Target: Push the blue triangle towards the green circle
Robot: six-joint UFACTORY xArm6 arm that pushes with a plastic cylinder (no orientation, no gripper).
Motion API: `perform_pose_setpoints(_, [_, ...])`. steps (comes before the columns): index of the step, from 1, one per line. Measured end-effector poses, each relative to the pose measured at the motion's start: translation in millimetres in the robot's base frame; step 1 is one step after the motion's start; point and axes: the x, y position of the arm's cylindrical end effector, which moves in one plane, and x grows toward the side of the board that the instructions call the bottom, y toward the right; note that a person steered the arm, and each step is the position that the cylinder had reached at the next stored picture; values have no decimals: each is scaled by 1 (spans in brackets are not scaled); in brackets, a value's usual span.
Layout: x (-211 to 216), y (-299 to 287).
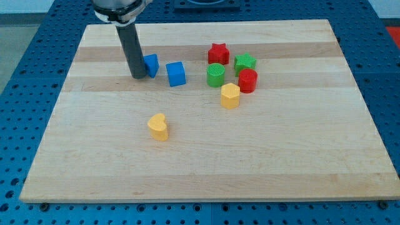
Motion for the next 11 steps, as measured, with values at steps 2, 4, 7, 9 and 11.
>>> perform_pose_setpoints(2, [-21,8])
perform_pose_setpoints(4, [-41,-5])
perform_pose_setpoints(7, [-41,47])
perform_pose_setpoints(9, [-66,65])
perform_pose_setpoints(11, [-72,76])
